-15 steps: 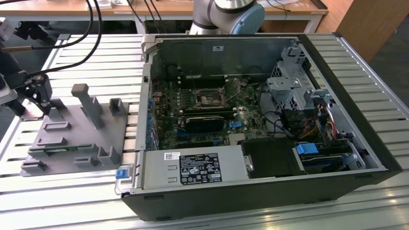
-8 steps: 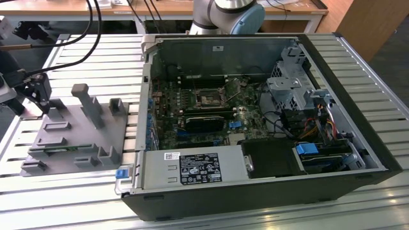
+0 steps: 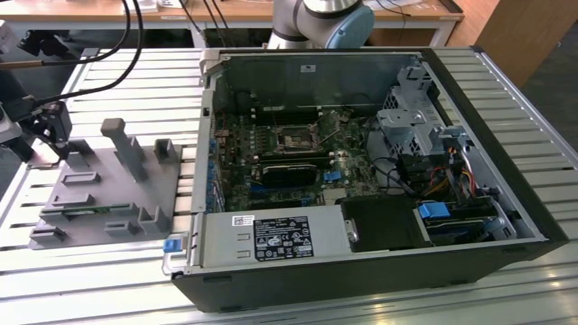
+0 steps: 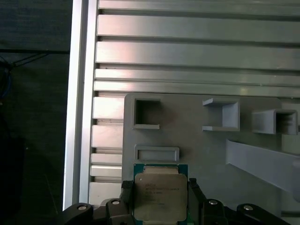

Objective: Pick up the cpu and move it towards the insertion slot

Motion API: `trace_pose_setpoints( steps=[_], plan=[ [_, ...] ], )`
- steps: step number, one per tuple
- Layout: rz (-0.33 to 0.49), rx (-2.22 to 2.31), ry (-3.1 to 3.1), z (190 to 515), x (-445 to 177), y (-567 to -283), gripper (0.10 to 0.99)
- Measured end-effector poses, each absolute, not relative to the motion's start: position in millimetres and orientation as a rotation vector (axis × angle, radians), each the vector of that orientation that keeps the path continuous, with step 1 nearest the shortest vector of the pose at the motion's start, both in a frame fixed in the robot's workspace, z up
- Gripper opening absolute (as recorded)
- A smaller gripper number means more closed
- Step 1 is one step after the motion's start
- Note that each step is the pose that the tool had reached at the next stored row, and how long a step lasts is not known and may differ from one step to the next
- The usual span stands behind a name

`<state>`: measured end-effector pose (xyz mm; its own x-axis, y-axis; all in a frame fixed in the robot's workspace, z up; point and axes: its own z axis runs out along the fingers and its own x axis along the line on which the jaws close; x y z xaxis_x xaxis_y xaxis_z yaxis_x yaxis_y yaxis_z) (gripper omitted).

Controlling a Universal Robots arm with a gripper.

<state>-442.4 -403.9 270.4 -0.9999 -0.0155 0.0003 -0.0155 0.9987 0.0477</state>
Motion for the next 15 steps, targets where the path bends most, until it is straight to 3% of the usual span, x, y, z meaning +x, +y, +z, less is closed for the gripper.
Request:
trace_pose_setpoints(
  steps=[15],
  plan=[
    [-0.075,0.024,-3.140,275.4,-442.4,-403.4,0.545]
  ],
)
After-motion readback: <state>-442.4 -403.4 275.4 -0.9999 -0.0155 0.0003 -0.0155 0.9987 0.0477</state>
